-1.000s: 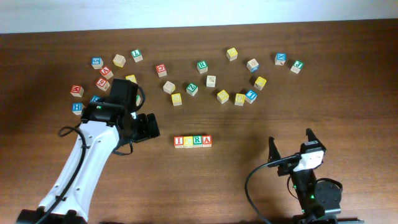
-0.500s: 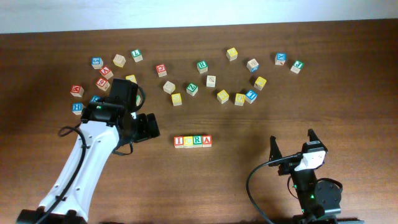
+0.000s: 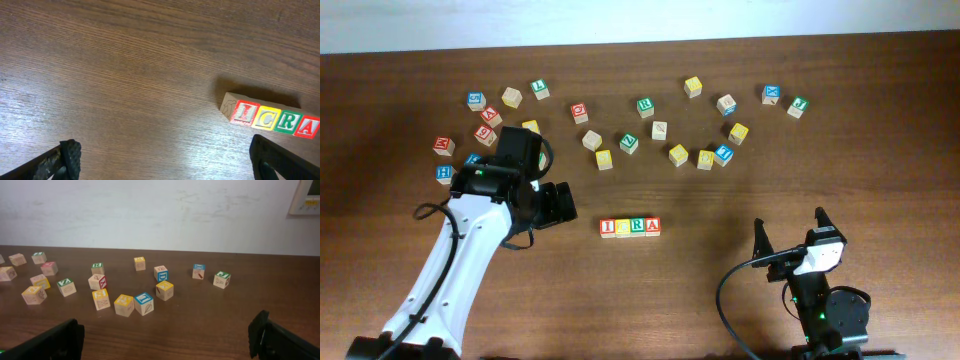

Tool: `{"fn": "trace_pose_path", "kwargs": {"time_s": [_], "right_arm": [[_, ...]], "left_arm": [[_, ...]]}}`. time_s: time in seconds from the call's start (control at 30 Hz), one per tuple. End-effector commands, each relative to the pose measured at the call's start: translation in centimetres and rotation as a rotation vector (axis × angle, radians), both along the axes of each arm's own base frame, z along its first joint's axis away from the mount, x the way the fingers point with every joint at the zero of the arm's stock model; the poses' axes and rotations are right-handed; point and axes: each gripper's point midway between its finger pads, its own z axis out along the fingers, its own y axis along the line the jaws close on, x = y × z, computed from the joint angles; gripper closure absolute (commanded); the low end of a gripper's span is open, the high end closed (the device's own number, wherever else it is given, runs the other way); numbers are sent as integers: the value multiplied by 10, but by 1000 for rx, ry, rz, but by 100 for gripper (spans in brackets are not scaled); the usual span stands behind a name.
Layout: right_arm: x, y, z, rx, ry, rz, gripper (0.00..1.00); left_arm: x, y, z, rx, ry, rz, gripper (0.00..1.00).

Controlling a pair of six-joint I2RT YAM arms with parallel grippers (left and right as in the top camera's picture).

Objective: Spell out ICRA

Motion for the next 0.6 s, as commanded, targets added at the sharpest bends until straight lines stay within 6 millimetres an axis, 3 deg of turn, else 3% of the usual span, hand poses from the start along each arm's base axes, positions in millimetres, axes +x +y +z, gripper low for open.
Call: {"fn": "trace_pose_path", "kwargs": {"time_s": [0.0,0.57], "right_arm": [[0,-4,-2,9,3,-23,1],[0,-4,-2,9,3,-23,2]], "left_arm": [[4,-1,8,-11,-28,2,1],[-2,4,5,18,1,2,1]]}}
